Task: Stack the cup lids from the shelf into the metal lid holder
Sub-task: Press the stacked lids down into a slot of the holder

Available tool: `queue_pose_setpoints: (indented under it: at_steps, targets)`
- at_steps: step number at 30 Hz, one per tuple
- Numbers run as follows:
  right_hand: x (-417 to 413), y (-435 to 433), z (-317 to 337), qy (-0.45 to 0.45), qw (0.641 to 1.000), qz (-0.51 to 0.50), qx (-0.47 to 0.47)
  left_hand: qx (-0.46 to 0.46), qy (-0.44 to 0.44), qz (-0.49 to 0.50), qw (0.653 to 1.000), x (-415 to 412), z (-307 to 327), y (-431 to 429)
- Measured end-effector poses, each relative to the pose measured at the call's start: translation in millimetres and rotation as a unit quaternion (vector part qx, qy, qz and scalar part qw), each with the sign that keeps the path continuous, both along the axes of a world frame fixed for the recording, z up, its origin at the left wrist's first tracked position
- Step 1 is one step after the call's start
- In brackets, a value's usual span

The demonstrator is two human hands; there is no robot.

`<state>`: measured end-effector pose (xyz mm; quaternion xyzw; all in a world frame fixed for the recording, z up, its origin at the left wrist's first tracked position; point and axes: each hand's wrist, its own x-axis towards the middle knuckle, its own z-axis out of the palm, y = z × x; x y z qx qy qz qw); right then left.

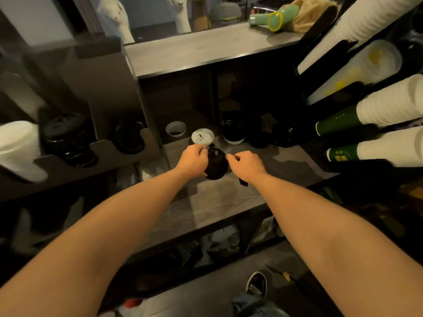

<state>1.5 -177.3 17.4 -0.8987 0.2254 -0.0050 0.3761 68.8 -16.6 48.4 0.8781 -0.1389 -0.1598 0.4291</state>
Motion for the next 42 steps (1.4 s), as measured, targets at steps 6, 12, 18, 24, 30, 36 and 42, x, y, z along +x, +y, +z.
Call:
queue_pose_setpoints:
  at_steps: [6, 12, 18, 24, 30, 36, 42]
  targets:
    - [-13.6, 65.1, 20.1, -0.047, 0.997, 0.026, 0.057, -0.080, 0.004, 0.081, 0.994, -29.9, 17.6, 60.6]
    - [-20.2, 117.7, 44.4, -0.062, 0.995, 0.057, 0.048, -0.034, -0.082, 0.051, 0.995, -54.0, 36.6, 116.8]
    - [-22.6, 151.7, 57.0, -0.052, 0.994, 0.086, 0.033, 0.138, -0.167, -0.070, 0.974, -69.9, 44.4, 162.4]
    - [-14.3, 175.2, 73.5, -0.097, 0.987, 0.094, 0.092, 0.151, -0.236, -0.007, 0.960, -68.1, 64.4, 192.7]
    - [19.6, 201.2, 110.0, -0.152, 0.967, 0.190, 0.078, 0.127, -0.343, 0.105, 0.925, -51.5, 106.9, 225.0]
    - [51.7, 231.7, 165.1, -0.138, 0.945, 0.292, 0.060, 0.169, -0.306, 0.142, 0.926, -15.6, 145.8, 253.4]
    - [80.7, 248.2, 192.8, -0.084, 0.936, 0.340, -0.024, 0.271, -0.310, 0.138, 0.901, 14.1, 161.6, 257.6]
